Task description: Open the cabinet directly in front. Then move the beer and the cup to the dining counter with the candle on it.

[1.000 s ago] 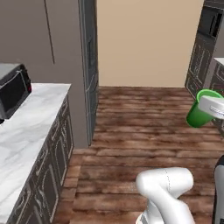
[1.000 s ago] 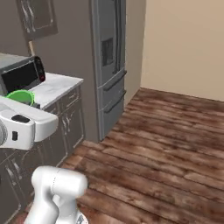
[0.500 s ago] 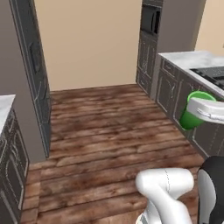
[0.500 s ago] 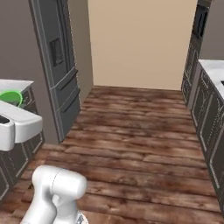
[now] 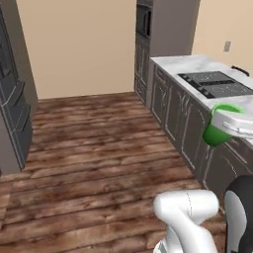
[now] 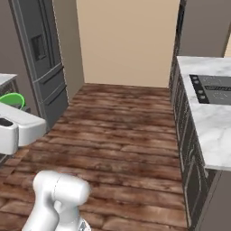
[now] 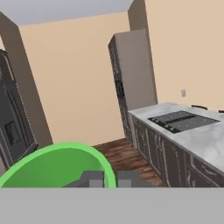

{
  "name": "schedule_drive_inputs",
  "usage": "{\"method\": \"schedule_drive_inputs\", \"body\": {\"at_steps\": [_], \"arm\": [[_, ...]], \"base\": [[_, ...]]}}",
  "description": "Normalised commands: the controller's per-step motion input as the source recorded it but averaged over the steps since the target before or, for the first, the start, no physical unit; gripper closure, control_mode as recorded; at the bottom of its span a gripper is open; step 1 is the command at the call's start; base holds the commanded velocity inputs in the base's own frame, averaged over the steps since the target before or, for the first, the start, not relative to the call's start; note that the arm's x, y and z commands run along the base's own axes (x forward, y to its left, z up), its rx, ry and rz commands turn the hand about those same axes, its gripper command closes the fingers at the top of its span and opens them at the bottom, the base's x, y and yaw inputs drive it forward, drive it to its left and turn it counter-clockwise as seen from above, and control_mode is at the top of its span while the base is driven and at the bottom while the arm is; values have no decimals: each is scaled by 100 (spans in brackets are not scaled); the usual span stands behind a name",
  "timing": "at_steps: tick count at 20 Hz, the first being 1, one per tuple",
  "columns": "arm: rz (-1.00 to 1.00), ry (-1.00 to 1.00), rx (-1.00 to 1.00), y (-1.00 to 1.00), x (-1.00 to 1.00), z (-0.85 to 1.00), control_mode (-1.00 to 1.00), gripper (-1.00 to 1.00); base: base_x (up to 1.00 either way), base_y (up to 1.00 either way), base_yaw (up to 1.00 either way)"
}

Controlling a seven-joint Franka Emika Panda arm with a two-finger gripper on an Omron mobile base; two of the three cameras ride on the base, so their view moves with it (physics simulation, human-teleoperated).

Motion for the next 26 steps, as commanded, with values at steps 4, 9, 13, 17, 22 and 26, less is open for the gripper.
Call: {"method": "schedule_drive_inputs", "body": {"at_steps": [4,9,13,17,22,26], "arm": [[0,0,0,0,0,0,100,100],[0,0,0,0,0,0,100,100],[0,0,0,0,0,0,100,100],[0,0,0,0,0,0,100,100],[0,0,0,0,0,0,100,100],[0,0,0,0,0,0,100,100]], "base": [[-100,-100,0],[-69,-100,-1],[-14,-100,-3],[2,-100,-2],[18,-100,-3],[26,-100,-2]]}}
